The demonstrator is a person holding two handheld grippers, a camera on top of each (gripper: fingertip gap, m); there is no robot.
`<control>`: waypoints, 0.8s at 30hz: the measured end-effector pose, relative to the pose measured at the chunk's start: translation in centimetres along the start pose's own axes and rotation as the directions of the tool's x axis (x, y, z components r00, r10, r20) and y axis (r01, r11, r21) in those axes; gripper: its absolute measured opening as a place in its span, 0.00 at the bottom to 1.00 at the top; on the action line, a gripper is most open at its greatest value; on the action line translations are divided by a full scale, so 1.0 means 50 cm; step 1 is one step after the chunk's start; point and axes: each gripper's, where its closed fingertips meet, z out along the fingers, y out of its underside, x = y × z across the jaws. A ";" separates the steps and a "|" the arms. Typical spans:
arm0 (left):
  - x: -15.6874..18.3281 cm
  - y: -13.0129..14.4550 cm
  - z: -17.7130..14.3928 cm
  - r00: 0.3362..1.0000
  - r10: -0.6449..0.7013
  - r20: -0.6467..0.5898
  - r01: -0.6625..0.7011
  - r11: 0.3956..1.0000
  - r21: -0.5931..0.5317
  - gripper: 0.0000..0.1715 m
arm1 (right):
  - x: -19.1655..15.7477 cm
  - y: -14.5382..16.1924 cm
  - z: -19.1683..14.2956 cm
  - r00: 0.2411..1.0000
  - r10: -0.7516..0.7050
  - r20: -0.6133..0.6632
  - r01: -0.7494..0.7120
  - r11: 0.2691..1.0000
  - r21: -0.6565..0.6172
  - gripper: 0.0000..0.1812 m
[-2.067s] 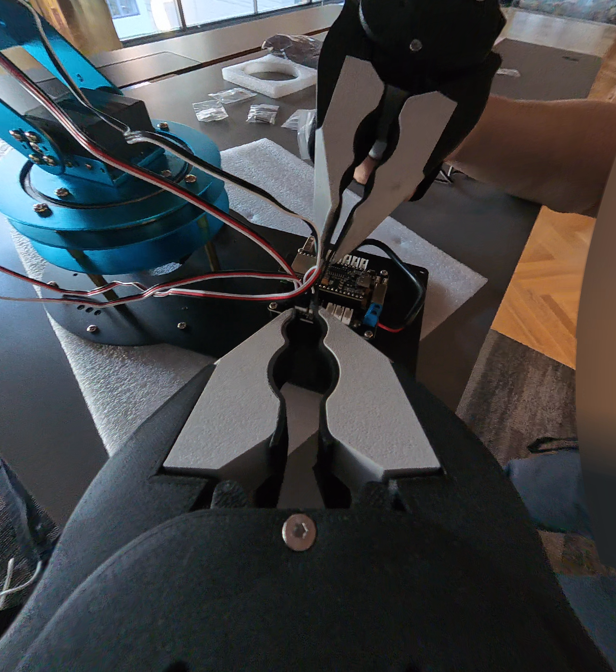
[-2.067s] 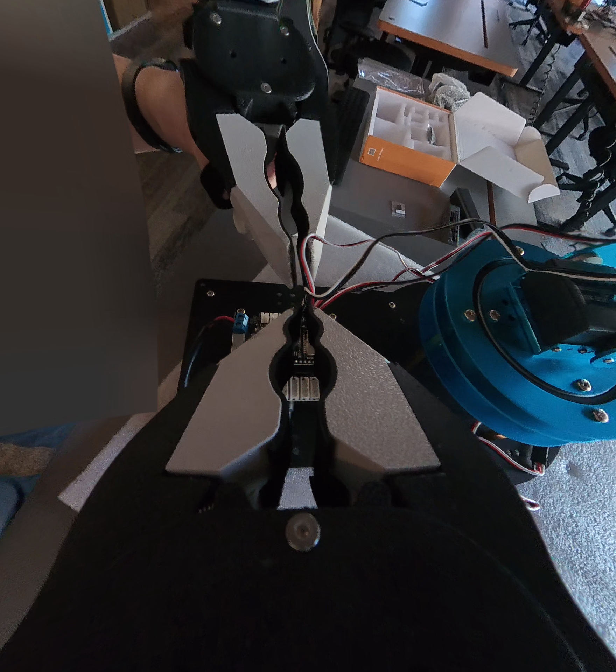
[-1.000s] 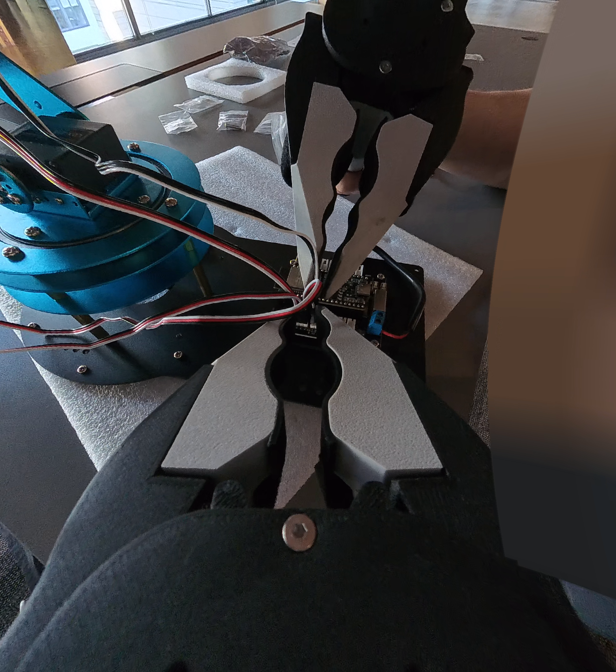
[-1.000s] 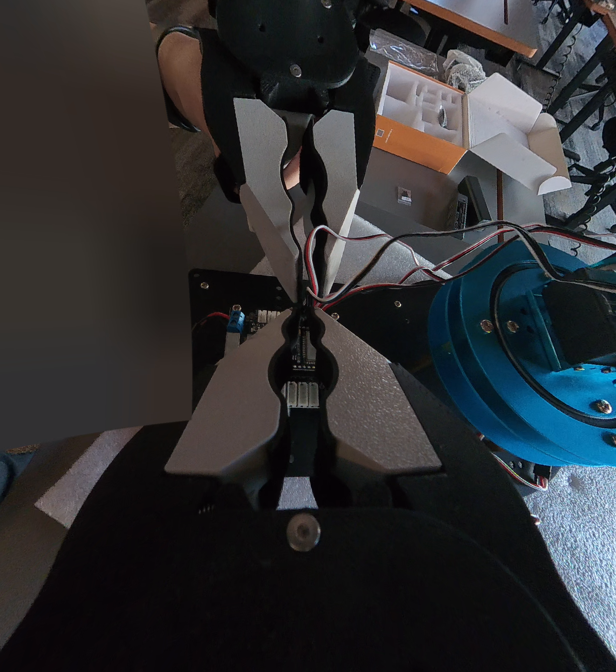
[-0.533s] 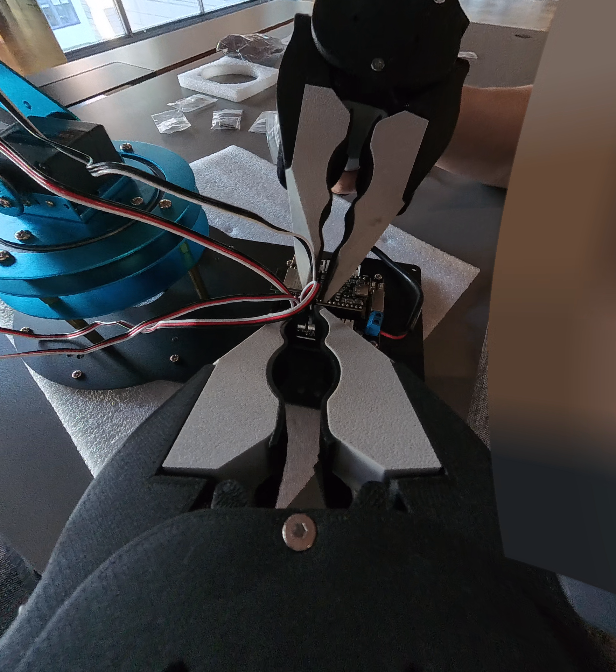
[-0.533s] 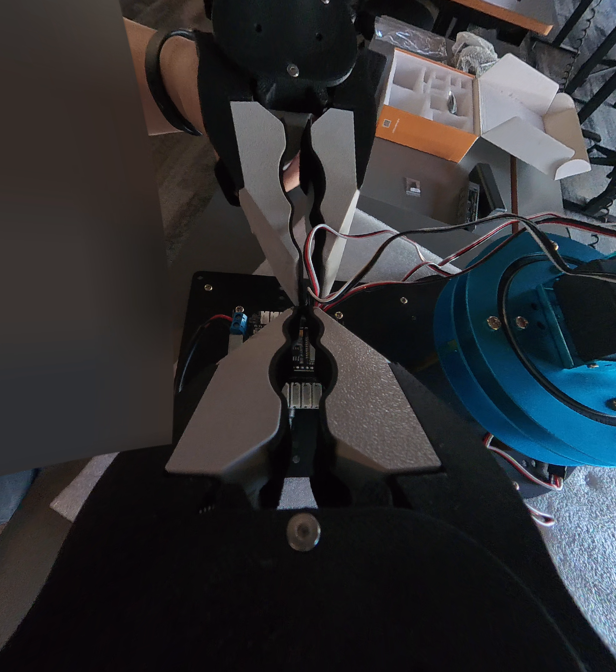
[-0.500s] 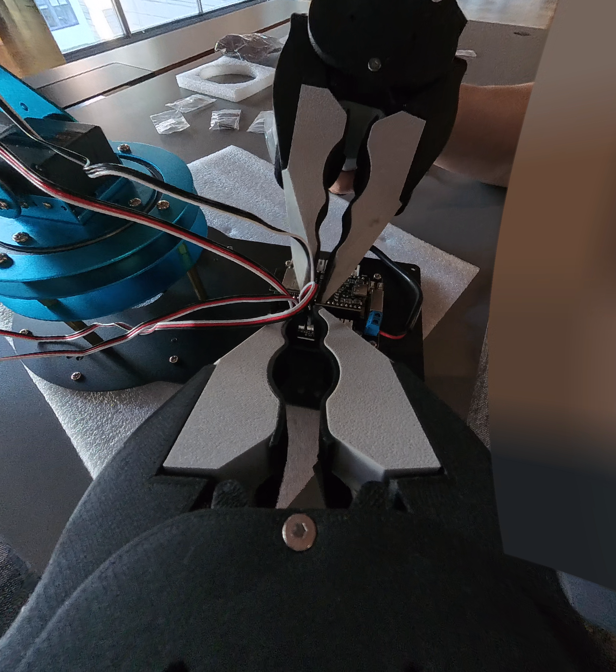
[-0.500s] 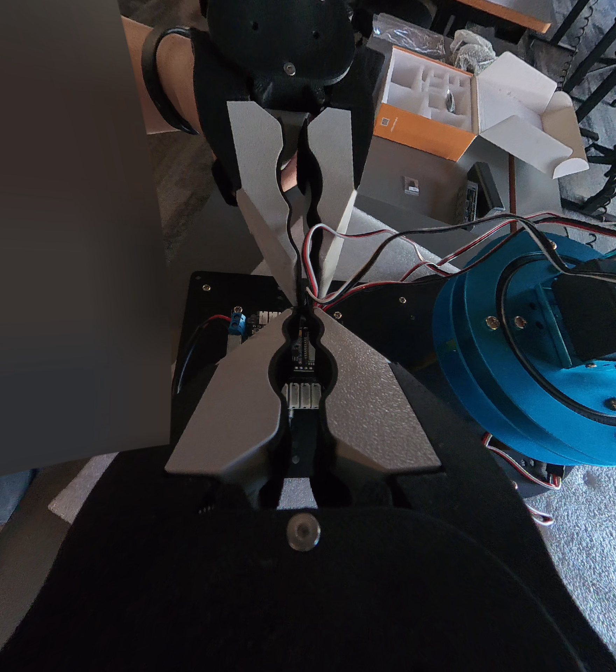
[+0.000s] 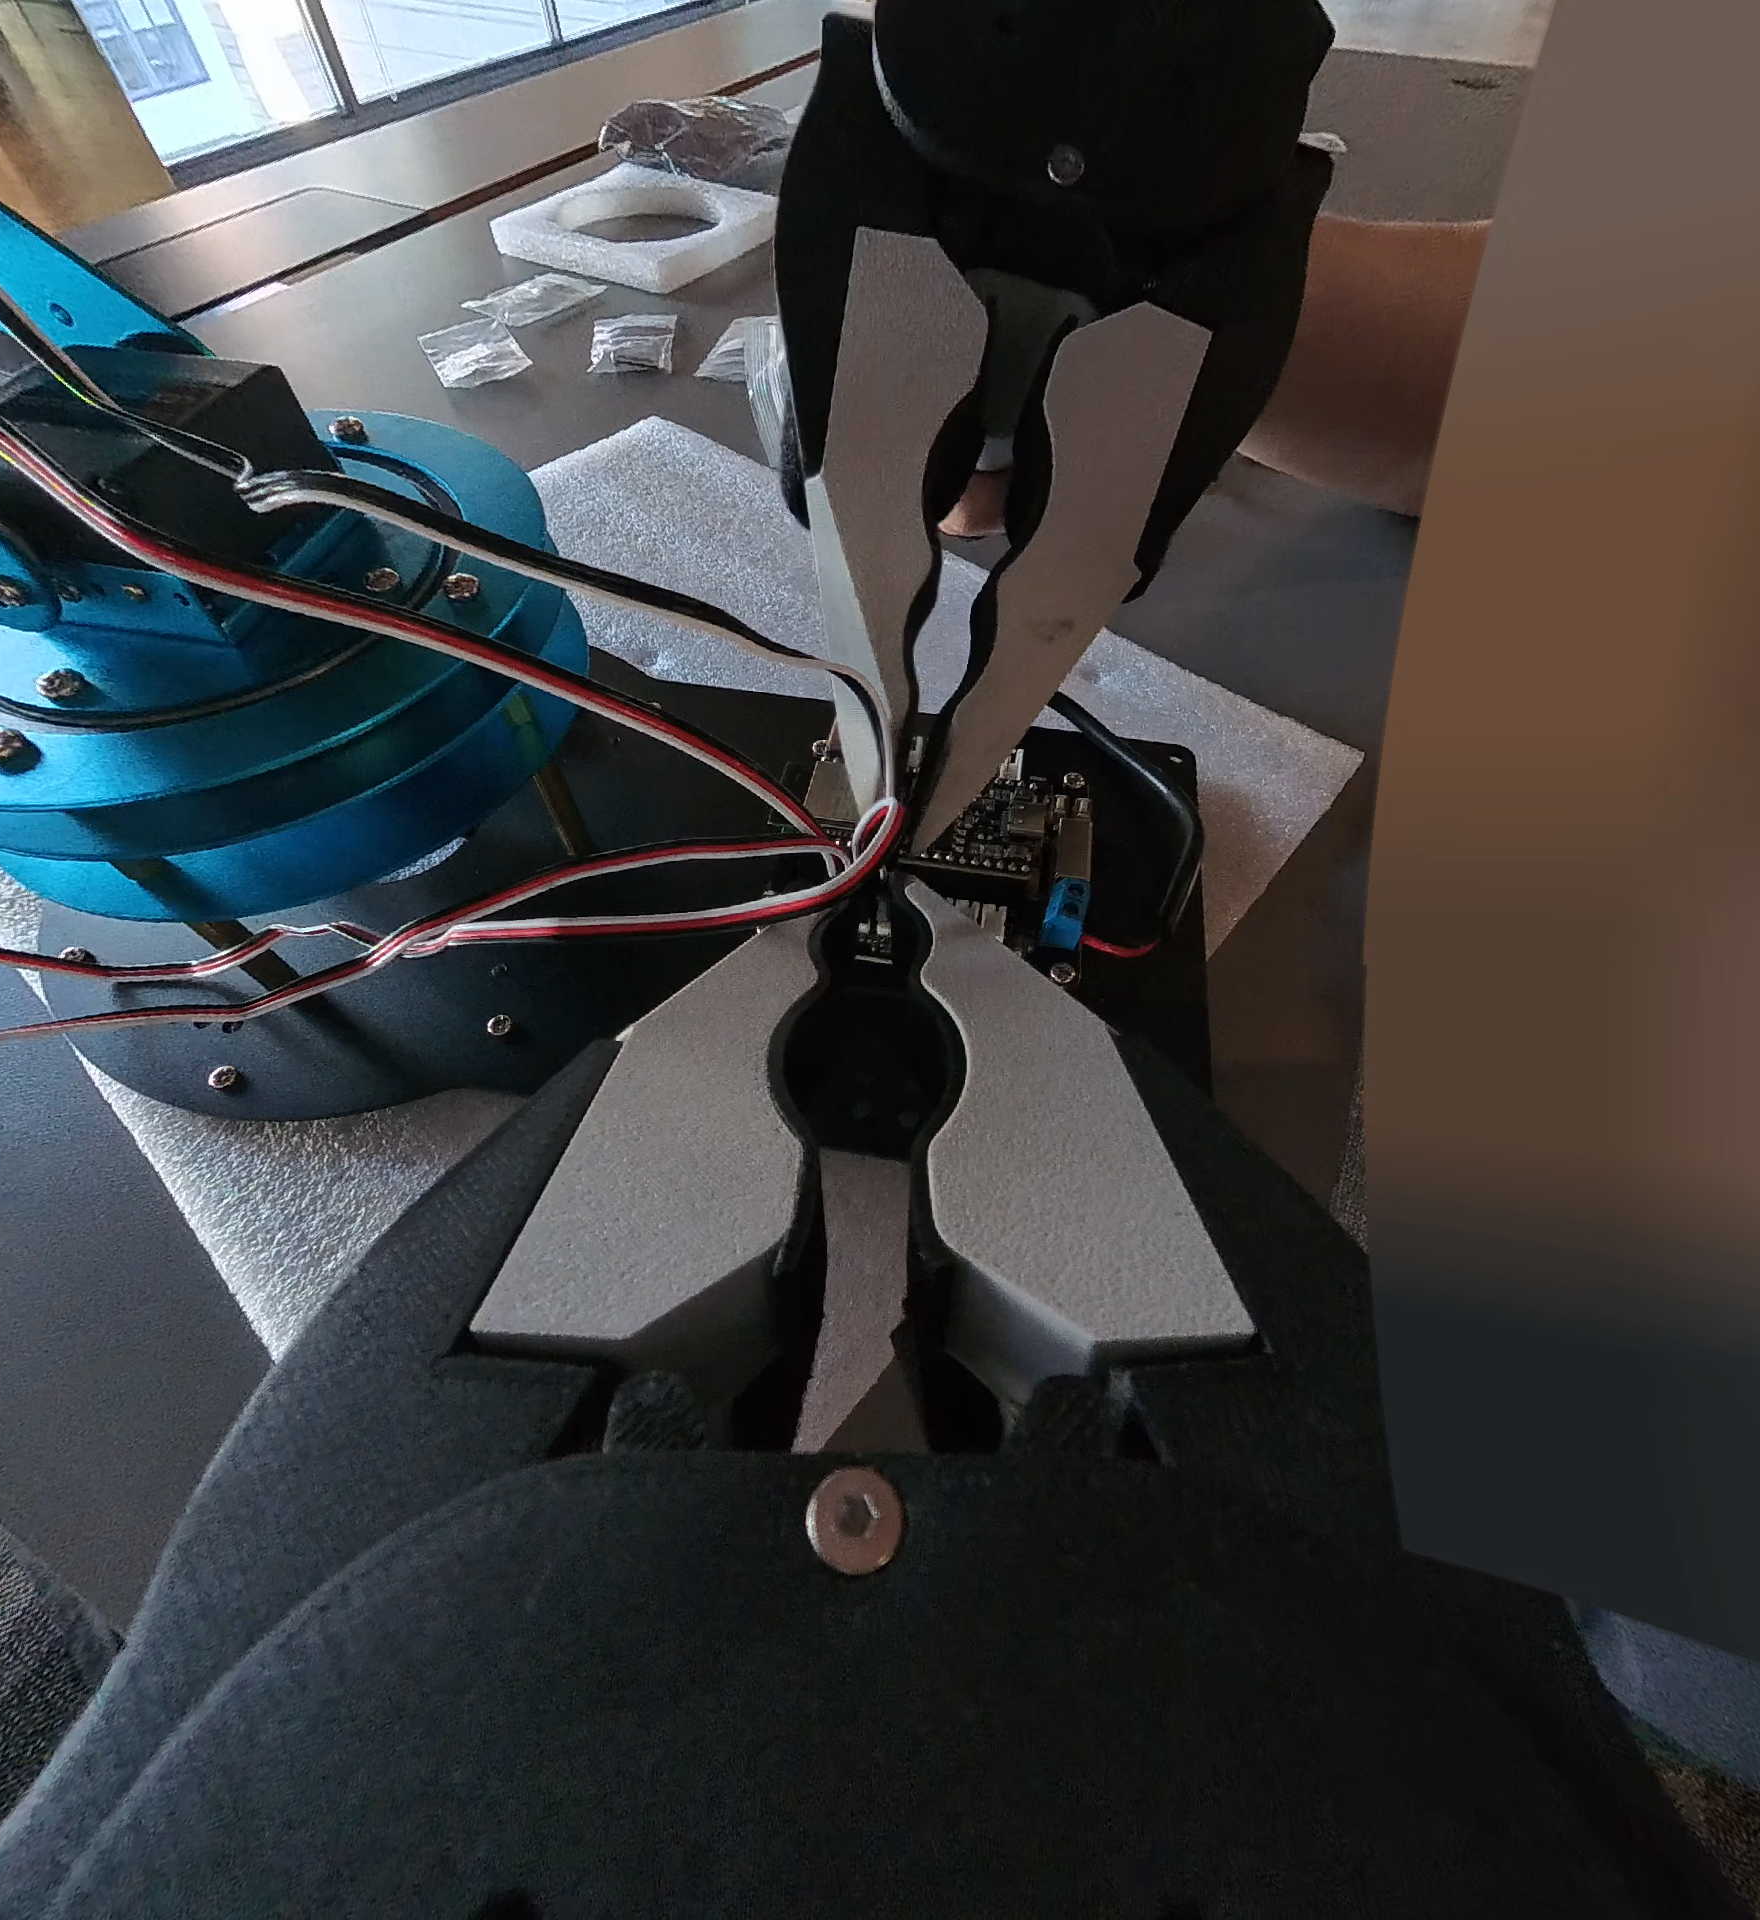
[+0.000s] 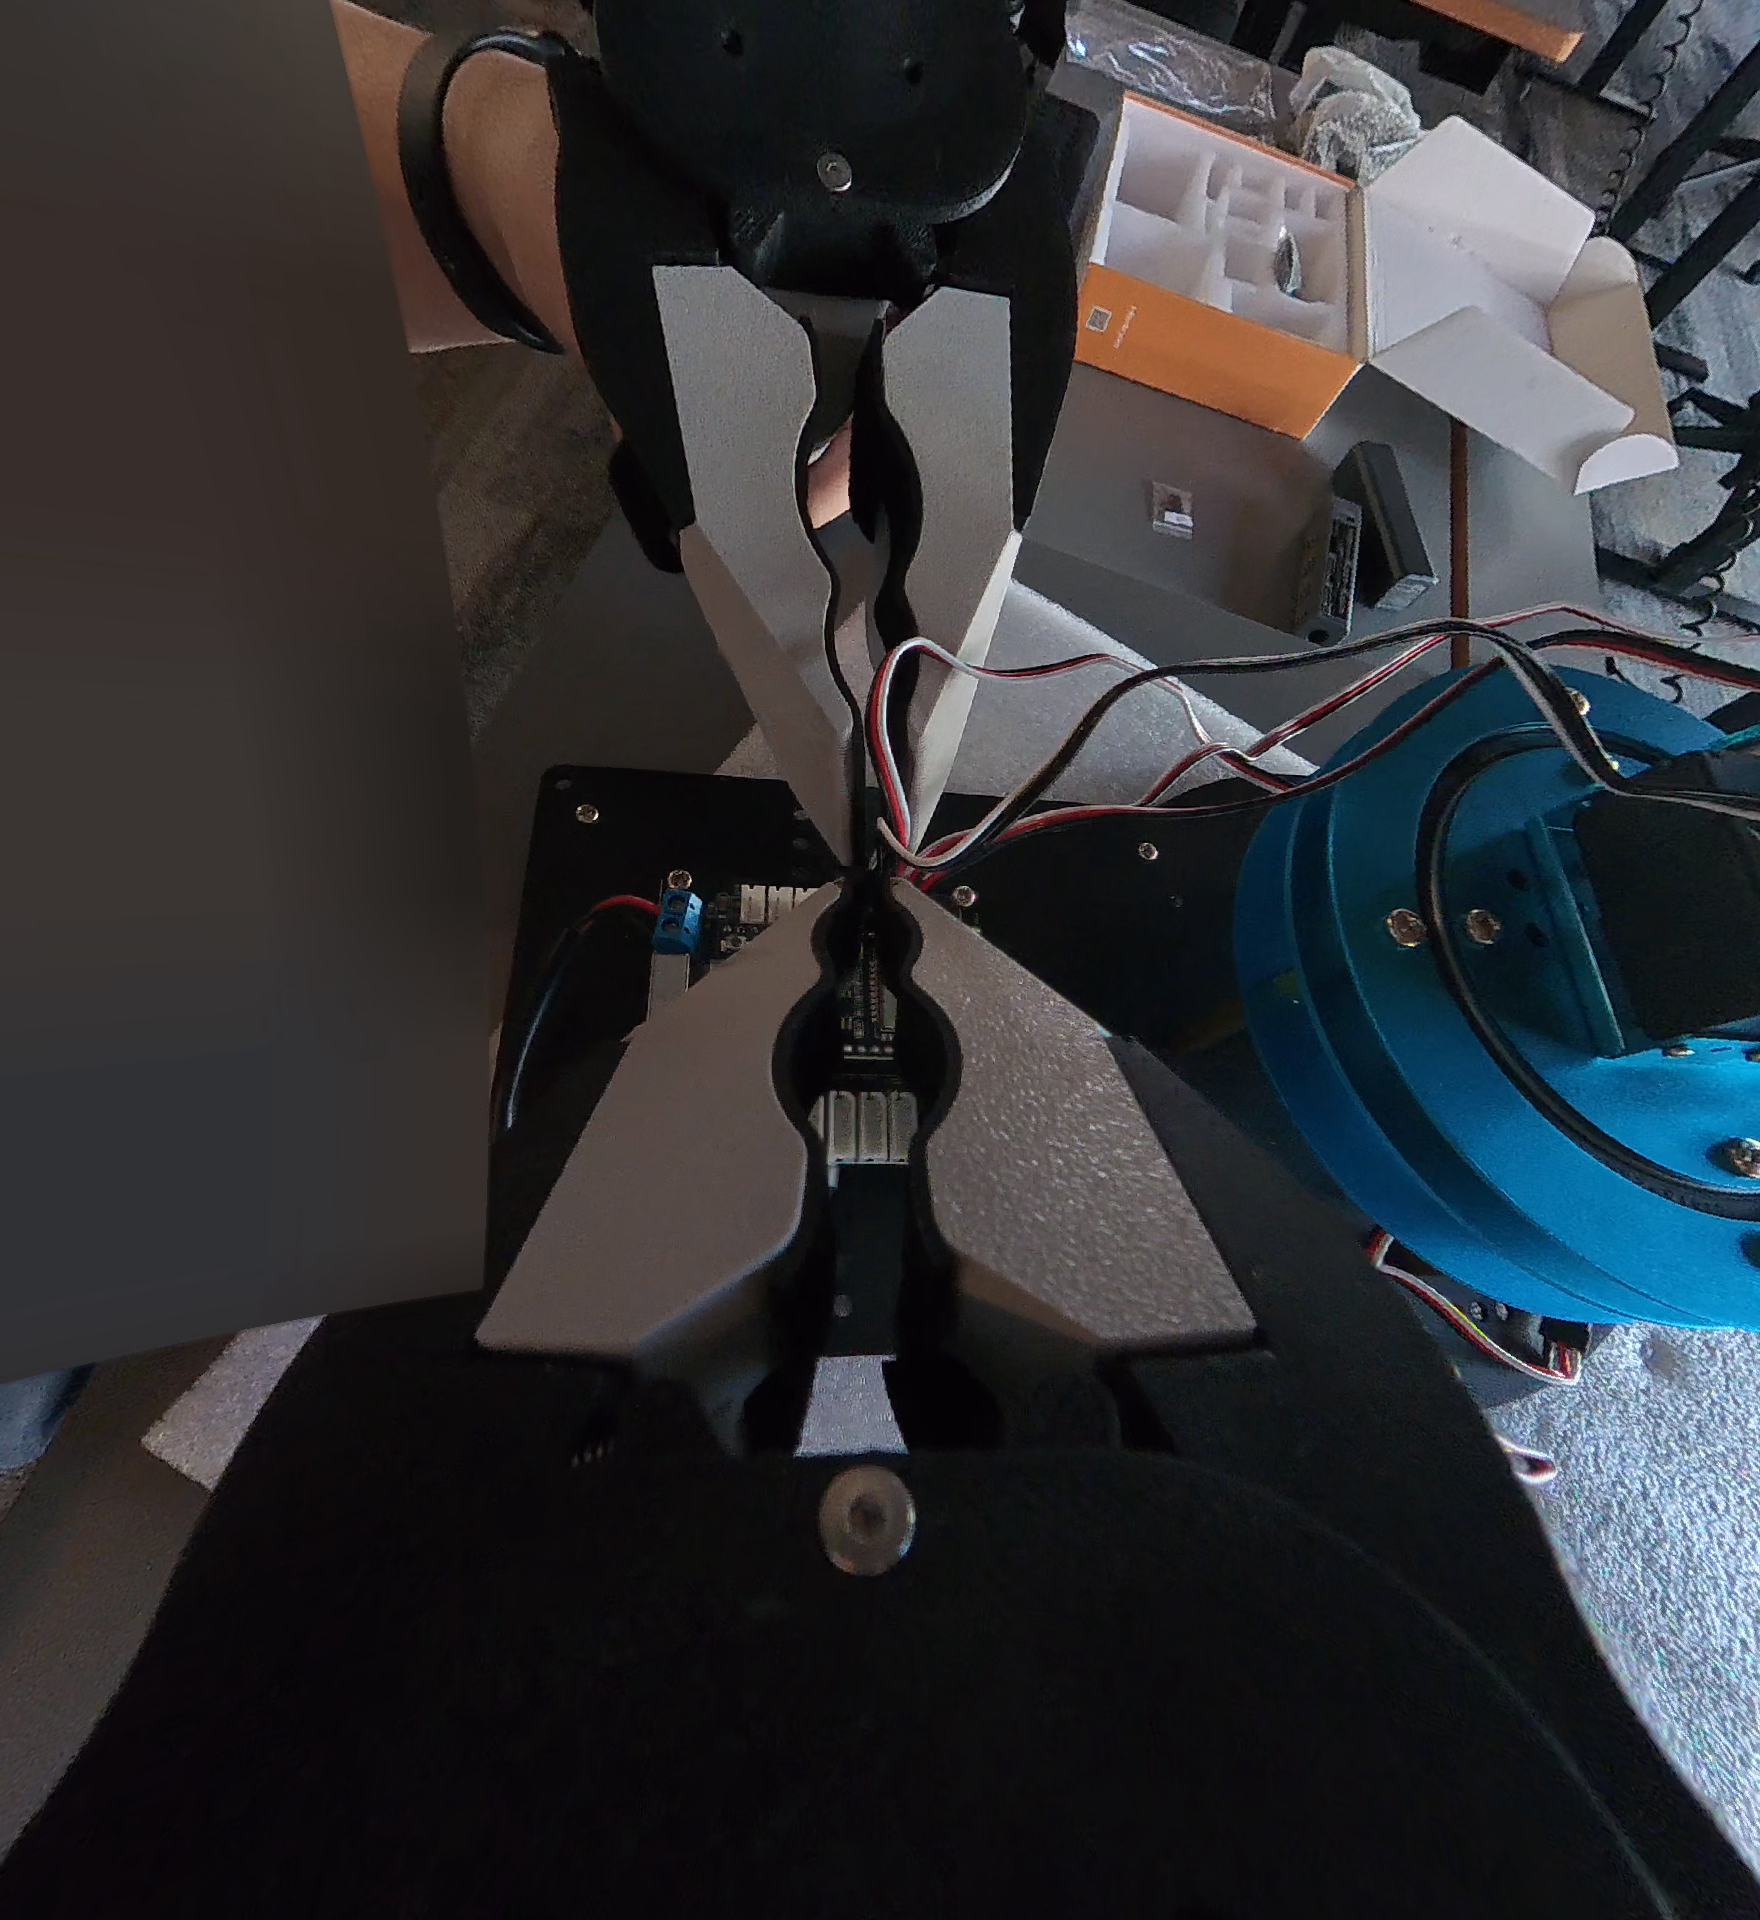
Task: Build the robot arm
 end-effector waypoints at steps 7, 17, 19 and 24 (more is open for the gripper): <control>0.000 0.000 0.000 1.000 -0.002 -0.009 0.002 1.000 0.000 0.02 | 0.000 -0.002 0.001 1.000 0.006 -0.003 -0.006 1.000 -0.005 0.00; -0.003 -0.002 0.000 1.000 0.006 -0.010 -0.006 1.000 0.004 0.04 | 0.000 0.002 0.000 1.000 0.003 -0.011 -0.004 0.999 -0.038 0.00; -0.008 -0.005 0.000 1.000 0.005 0.005 -0.005 1.000 0.012 0.07 | 0.000 0.003 0.000 1.000 0.003 -0.011 -0.003 0.999 -0.042 0.00; -0.004 -0.007 -0.002 1.000 0.010 -0.008 -0.010 1.000 0.018 0.03 | 0.000 0.003 0.000 1.000 -0.008 -0.020 0.007 0.999 -0.053 0.00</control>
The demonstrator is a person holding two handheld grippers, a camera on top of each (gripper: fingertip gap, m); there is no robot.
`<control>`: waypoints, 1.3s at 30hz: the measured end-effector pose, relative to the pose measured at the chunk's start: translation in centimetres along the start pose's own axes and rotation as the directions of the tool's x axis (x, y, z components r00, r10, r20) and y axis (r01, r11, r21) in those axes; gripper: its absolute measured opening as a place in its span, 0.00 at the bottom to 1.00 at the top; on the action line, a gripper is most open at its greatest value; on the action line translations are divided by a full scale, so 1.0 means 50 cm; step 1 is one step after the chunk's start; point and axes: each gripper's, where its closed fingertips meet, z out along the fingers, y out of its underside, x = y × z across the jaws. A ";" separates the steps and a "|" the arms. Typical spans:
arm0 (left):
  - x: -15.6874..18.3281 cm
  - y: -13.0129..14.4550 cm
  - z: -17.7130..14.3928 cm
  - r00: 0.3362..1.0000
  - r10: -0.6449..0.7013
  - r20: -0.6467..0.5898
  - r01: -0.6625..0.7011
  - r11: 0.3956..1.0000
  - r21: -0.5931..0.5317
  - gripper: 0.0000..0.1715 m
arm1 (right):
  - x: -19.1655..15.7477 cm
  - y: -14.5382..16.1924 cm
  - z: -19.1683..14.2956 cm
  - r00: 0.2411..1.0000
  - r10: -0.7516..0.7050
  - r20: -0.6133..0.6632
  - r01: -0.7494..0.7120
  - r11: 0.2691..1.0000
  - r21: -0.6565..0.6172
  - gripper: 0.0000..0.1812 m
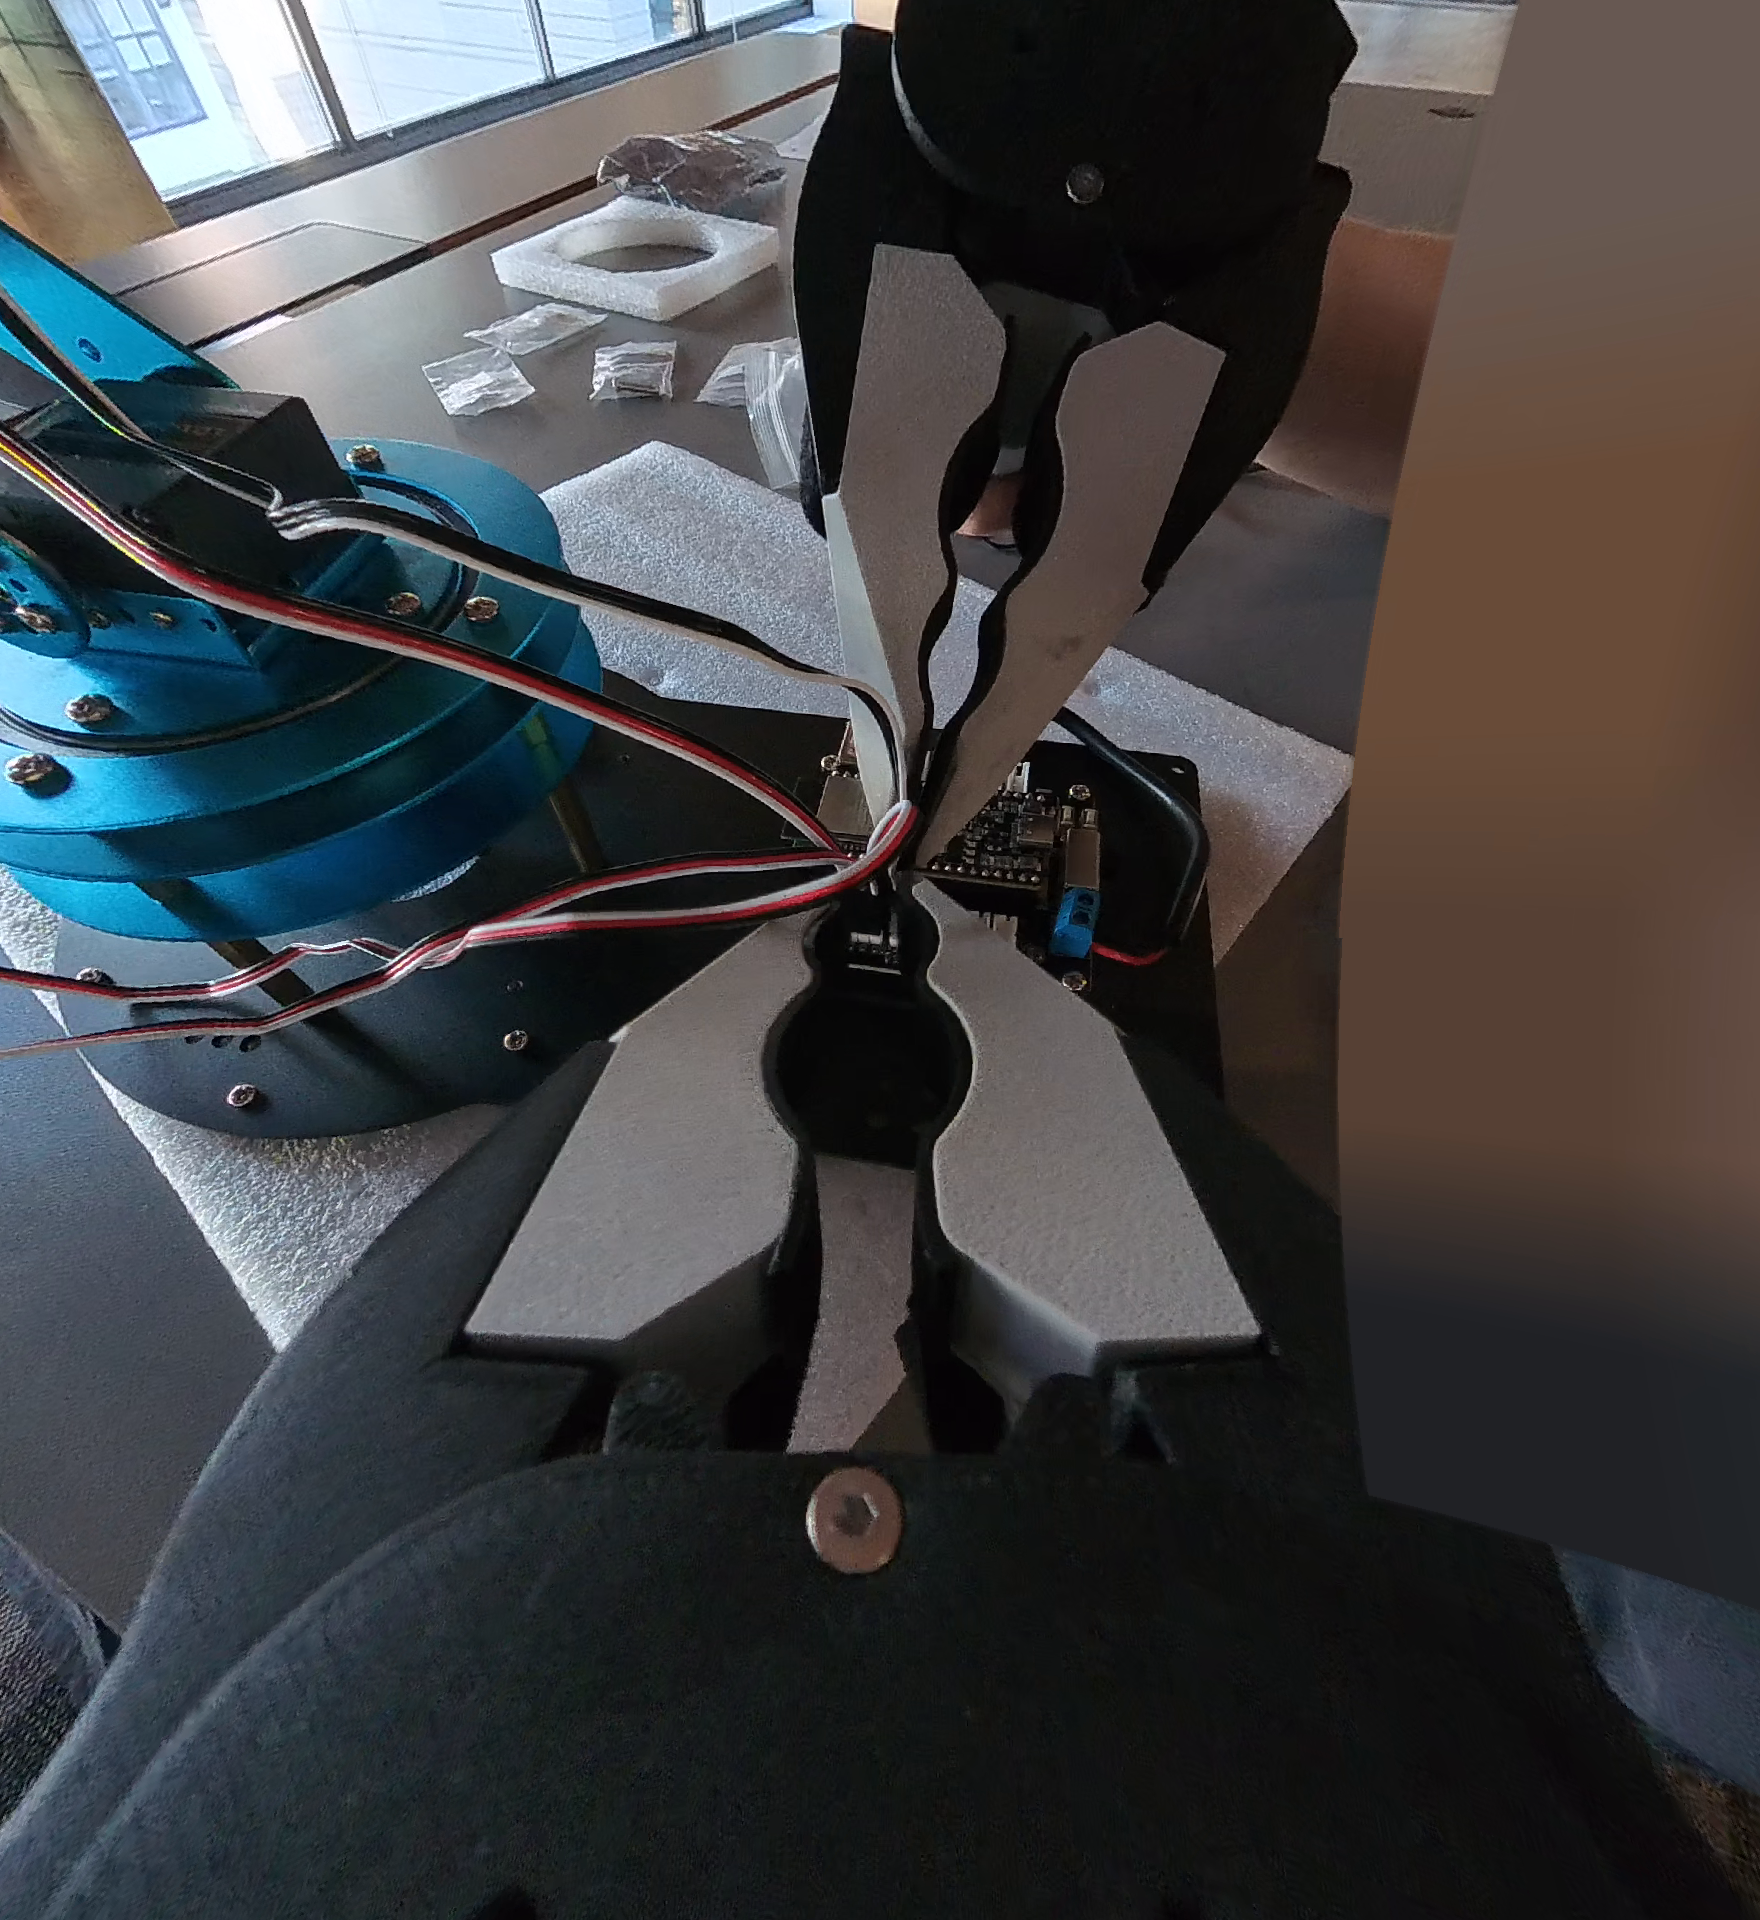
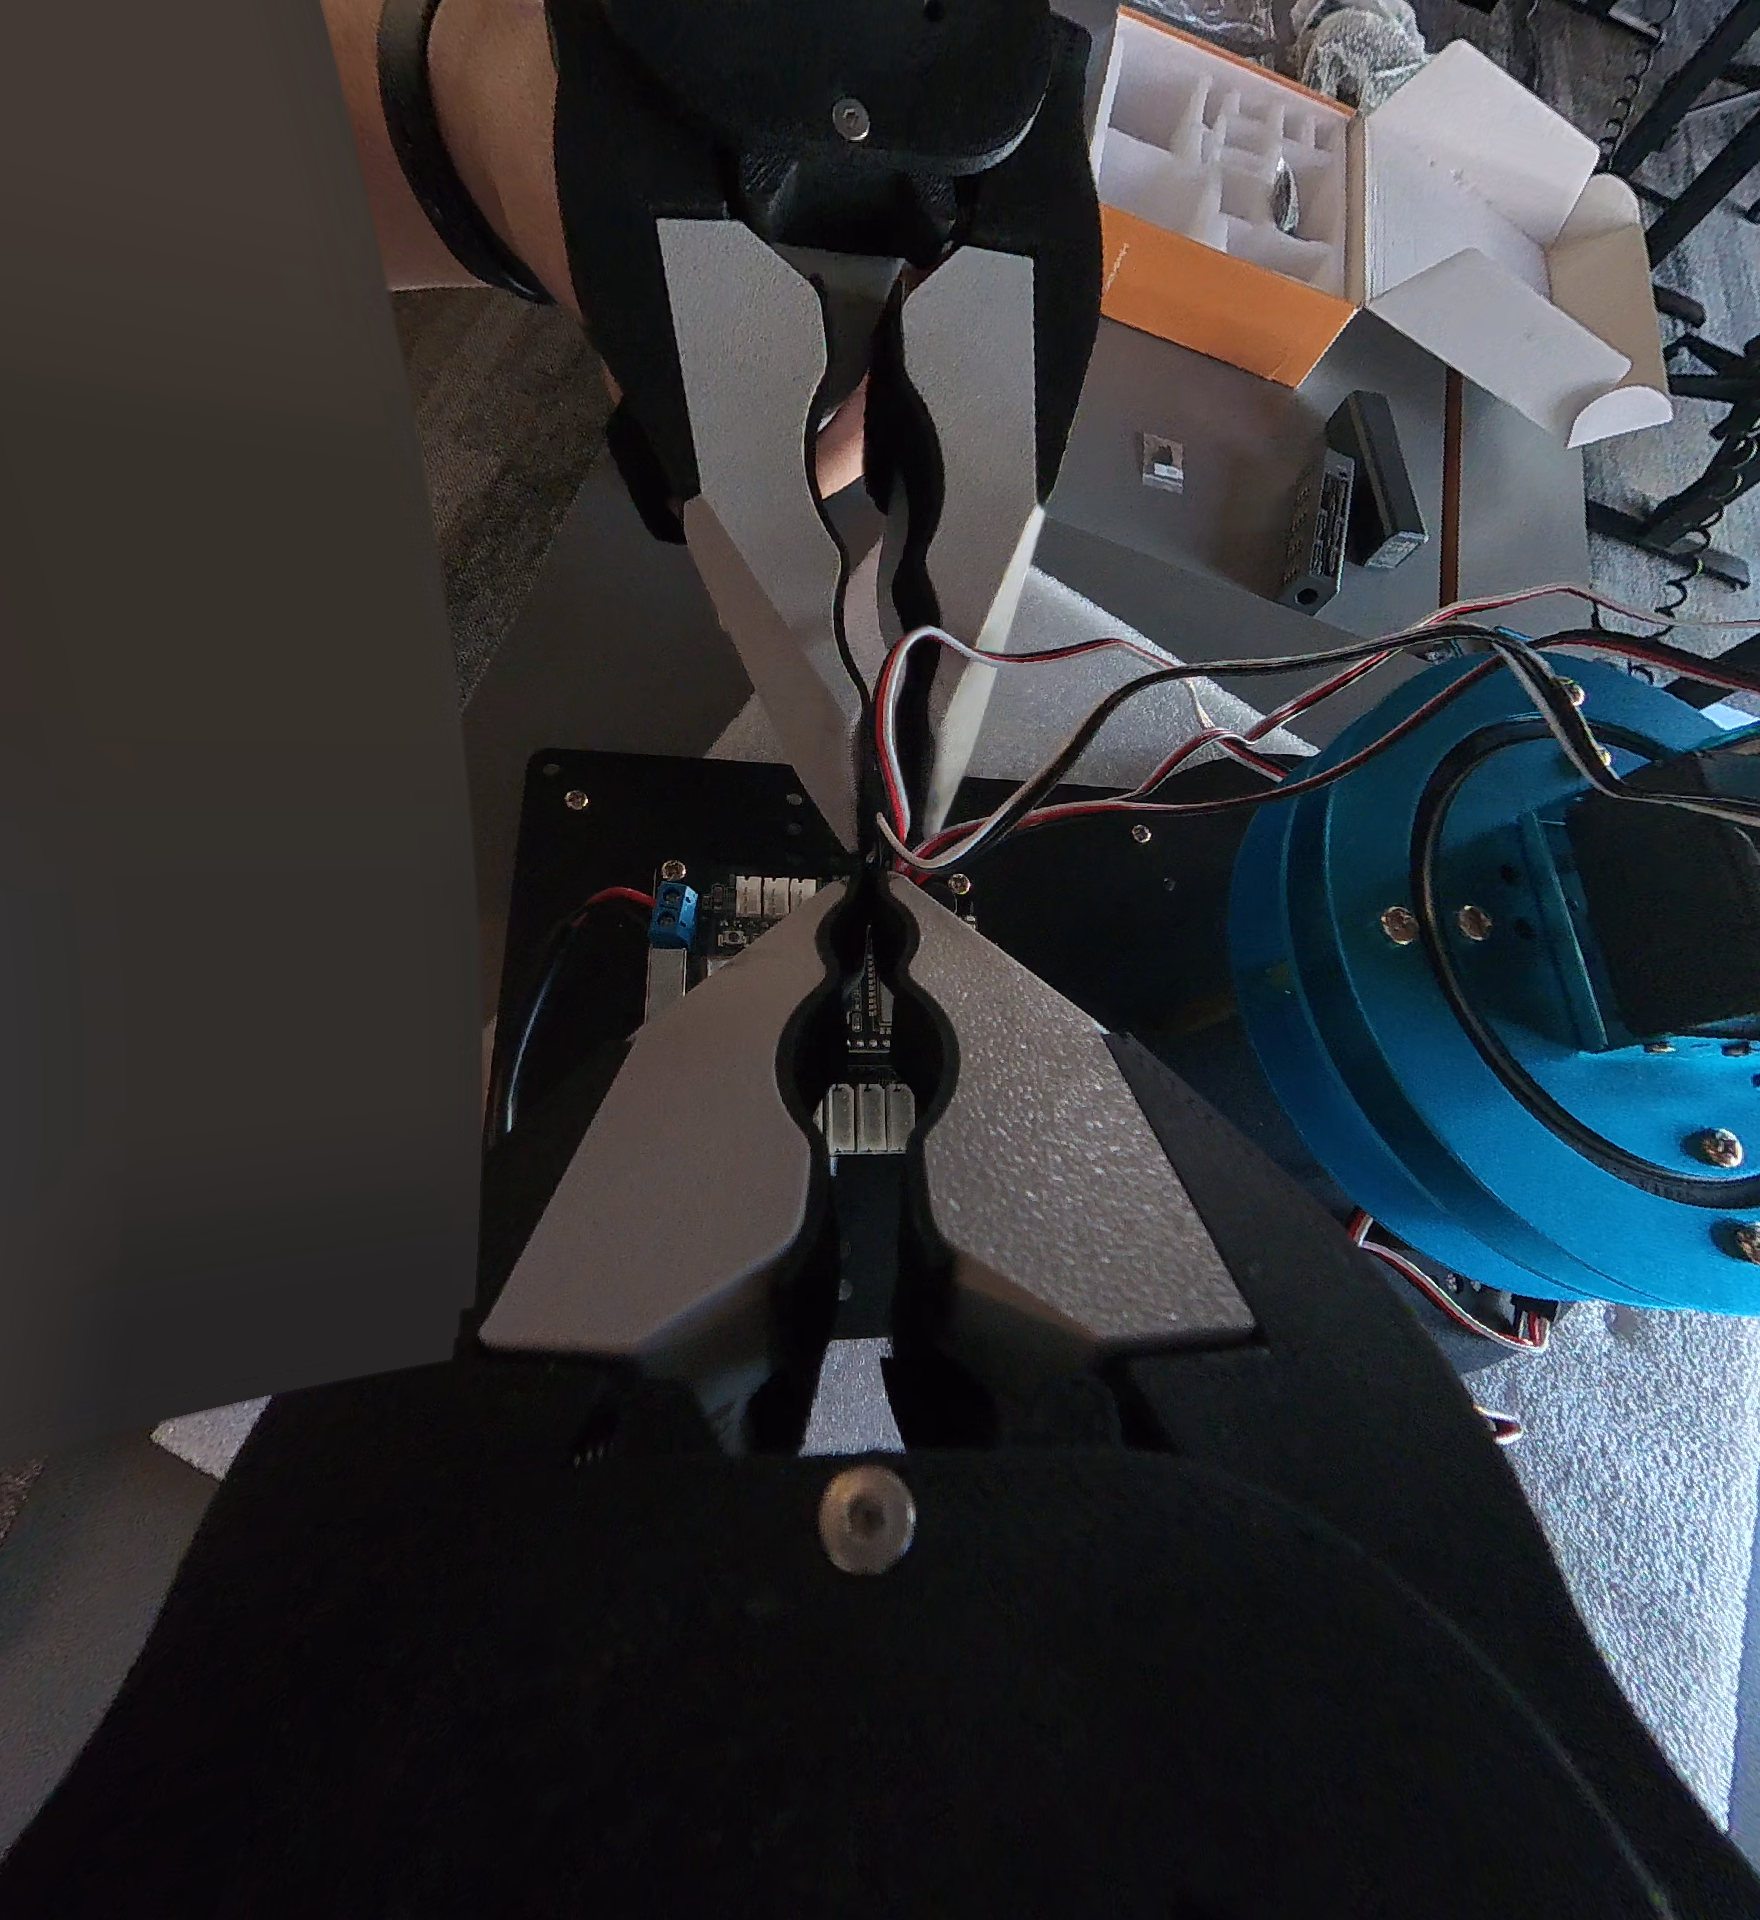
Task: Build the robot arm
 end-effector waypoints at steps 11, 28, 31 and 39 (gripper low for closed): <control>-0.002 0.006 -0.003 1.000 -0.011 -0.006 0.011 1.000 -0.018 0.06 | 0.001 -0.006 -0.005 1.000 0.014 0.016 -0.014 0.999 0.037 0.01; 0.000 0.003 0.005 1.000 0.013 -0.019 -0.014 1.000 -0.020 0.05 | -0.001 -0.003 0.002 1.000 0.007 0.007 -0.007 1.000 0.018 0.01; 0.000 0.003 0.005 1.000 0.012 -0.020 -0.013 1.000 -0.020 0.04 | -0.001 -0.002 0.003 1.000 0.001 -0.004 -0.001 1.000 0.008 0.00; 0.003 0.004 0.005 0.999 0.024 -0.026 -0.024 1.000 -0.020 0.02 | 0.000 -0.003 0.004 1.000 0.009 -0.013 -0.009 1.000 0.001 0.00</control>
